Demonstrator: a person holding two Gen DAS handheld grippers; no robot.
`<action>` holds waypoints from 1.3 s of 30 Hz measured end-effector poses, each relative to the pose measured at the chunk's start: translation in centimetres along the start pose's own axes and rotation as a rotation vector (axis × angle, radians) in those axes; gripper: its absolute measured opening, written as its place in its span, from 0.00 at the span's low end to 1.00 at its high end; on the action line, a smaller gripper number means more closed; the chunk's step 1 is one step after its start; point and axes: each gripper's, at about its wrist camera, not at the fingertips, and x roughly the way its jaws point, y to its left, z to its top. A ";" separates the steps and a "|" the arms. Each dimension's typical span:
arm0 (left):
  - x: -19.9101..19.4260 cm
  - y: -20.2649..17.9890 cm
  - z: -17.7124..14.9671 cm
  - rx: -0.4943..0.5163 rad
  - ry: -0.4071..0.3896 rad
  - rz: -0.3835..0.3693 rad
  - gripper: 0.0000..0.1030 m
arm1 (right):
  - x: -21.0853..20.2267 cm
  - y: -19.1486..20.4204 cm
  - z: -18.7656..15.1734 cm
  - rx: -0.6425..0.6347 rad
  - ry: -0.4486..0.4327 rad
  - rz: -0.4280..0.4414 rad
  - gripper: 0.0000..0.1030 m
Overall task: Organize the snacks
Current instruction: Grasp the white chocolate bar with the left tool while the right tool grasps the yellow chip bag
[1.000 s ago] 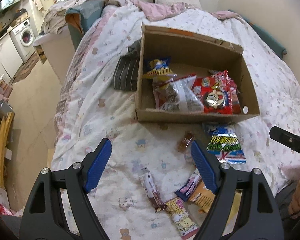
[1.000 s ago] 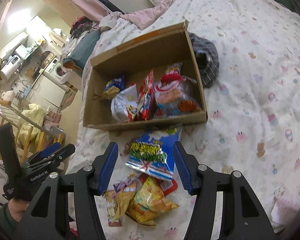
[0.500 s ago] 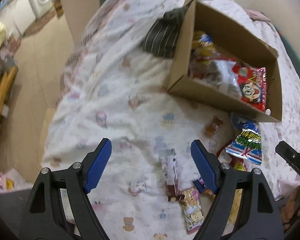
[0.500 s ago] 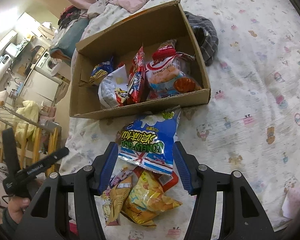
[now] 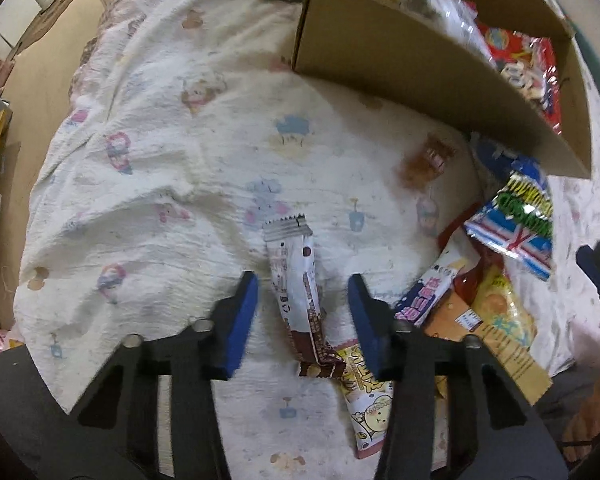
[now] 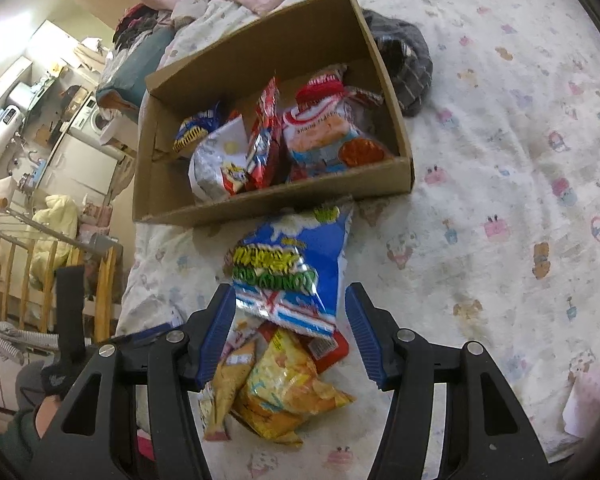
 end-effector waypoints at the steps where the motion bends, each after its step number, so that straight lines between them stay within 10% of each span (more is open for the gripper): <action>1: 0.3 -0.2 -0.1 0.003 0.010 0.010 0.16 | 0.0 -0.2 -0.2 0.001 0.014 0.013 0.59; 15: -2.6 -2.3 0.1 0.036 -0.092 0.013 0.14 | 2.2 1.6 -3.7 -0.016 0.245 0.269 0.60; 24: -5.8 -0.7 -0.4 0.030 -0.168 0.010 0.14 | 5.2 4.0 -4.5 -0.057 0.318 0.181 0.53; 29: -6.6 1.4 -0.4 0.002 -0.174 0.009 0.14 | 6.5 4.4 -3.9 -0.085 0.319 0.135 0.15; 39: -6.2 3.7 0.1 -0.024 -0.185 -0.002 0.14 | 3.4 4.7 -4.0 -0.188 0.232 0.100 0.10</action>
